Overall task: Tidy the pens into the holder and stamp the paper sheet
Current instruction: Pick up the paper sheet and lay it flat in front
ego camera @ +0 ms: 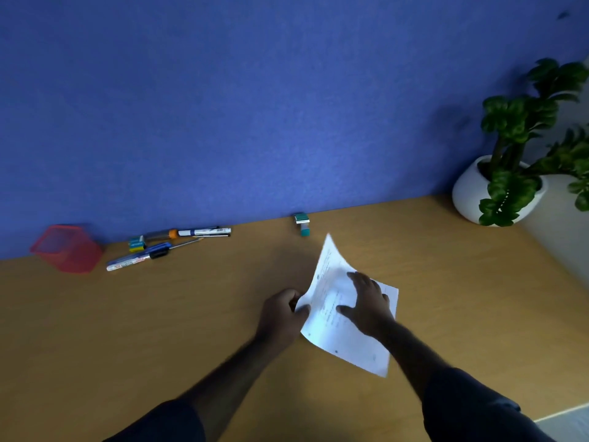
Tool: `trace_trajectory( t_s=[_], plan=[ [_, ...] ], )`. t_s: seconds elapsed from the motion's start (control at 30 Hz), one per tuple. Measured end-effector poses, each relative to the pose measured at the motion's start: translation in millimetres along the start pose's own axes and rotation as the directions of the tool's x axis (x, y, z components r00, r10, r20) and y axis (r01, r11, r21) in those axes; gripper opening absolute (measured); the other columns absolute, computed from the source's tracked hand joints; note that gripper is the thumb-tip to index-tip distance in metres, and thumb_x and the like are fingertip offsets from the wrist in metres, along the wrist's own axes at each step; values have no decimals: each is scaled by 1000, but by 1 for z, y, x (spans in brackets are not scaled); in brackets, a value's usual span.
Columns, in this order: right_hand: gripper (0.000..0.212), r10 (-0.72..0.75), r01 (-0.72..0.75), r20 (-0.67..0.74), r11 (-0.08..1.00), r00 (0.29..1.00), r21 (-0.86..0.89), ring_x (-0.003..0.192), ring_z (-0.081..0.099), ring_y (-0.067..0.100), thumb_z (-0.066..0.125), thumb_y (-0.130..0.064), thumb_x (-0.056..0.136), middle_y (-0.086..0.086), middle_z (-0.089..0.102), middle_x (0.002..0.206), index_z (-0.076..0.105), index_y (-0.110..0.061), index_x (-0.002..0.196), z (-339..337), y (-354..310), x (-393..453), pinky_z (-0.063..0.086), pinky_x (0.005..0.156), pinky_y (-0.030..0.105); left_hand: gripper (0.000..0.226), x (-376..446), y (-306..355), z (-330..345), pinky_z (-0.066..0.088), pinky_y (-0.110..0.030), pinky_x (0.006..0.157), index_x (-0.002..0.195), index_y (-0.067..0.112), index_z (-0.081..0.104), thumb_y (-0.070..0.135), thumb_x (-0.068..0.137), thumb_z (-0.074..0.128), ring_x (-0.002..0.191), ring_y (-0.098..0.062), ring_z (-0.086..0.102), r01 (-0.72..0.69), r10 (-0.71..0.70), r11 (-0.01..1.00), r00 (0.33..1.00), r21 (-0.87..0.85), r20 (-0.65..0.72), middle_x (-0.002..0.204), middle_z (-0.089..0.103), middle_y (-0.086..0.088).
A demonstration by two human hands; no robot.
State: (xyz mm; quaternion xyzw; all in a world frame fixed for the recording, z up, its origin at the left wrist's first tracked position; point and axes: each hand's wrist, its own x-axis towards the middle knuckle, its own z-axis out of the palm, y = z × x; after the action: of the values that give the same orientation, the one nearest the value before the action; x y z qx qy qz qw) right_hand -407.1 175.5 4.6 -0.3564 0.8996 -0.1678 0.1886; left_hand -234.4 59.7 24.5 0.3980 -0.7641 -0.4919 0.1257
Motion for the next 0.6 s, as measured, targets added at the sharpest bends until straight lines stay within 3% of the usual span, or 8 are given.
trace_trajectory(
  t_s=[0.1,0.2,0.3,0.37,0.43,0.53,0.6],
  plan=[
    [83,17,-9,-63,992,998,128,139,33,22,74,-29,80,-1,32,155,28,-22,149,-20,-8,10,33,110,45,5,7,18,-29,44,-25,60,83,14,69,13,85,65,66,-12,60,-136,136,987,991,86,3,75,70,4],
    [84,35,-23,-74,987,997,158,140,33,22,72,-26,82,0,32,155,24,-18,150,-31,-18,17,31,112,46,19,15,41,-60,45,-14,64,96,19,76,7,87,64,74,0,64,-204,196,974,977,99,79,86,73,14],
    [65,55,-23,-82,933,995,358,127,49,25,71,-18,84,4,50,142,40,-14,141,-36,-28,22,41,106,47,18,22,55,-91,47,-18,64,96,19,78,7,87,68,72,1,63,-233,220,968,967,95,129,89,75,12],
    [36,31,6,-60,840,998,543,107,63,26,67,-9,85,8,66,122,59,-11,120,-38,-34,22,53,89,40,15,25,59,-110,50,-26,63,94,20,77,10,88,68,73,-7,67,-240,235,968,970,73,65,91,76,7],
    [17,12,4,-20,745,1000,667,96,68,30,64,-5,86,8,72,104,68,-9,102,-38,-42,18,55,78,40,13,28,57,-126,52,-26,65,102,25,73,20,90,71,82,-11,70,-206,205,978,975,-8,-91,98,75,11],
    [12,12,-16,11,644,1000,765,95,69,36,65,-3,86,10,74,99,69,-5,98,-36,-59,15,56,81,48,44,30,46,-143,52,-20,69,122,27,60,39,83,78,89,-6,70,-154,67,952,947,-263,-314,106,72,10],
    [15,-14,-27,42,560,999,828,97,68,38,65,-2,87,14,73,104,67,-1,102,-36,-73,12,55,87,54,69,28,33,-150,50,-17,74,135,21,51,45,78,81,103,-8,69,-98,-52,900,944,-425,-327,122,70,1]
  ],
)
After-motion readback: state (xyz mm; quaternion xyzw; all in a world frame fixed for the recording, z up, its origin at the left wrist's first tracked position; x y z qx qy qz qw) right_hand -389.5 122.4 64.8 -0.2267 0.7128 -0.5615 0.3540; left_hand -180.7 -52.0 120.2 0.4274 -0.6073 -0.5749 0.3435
